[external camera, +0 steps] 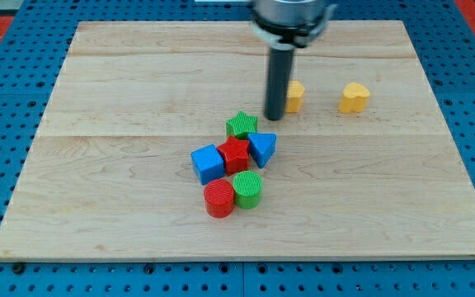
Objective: Separate the red circle and green circle
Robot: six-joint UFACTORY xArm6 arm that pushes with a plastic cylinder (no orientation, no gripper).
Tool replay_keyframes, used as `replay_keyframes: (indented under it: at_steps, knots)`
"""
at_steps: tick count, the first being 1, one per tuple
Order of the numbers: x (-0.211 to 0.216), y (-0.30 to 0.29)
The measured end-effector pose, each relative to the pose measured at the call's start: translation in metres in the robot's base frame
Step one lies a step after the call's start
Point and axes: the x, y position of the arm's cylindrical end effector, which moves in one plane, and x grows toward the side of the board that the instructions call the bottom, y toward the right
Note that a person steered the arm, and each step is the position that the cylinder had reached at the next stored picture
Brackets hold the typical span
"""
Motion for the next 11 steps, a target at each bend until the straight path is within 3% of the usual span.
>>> replay_keyframes:
  at_steps: [1, 2, 3, 5, 6, 7, 8, 9, 10, 11]
  knots:
    - [-0.042, 0.031]
    - [-0.026, 0.063]
    - [-0.021, -0.011]
    - [0.1, 0.091]
    - [0.193, 0.045]
    - [0.213, -0.072]
    - [0.169, -0.044]
    - [0.138, -0.055]
    - [0.177, -0.05]
    - [0.136, -0.099]
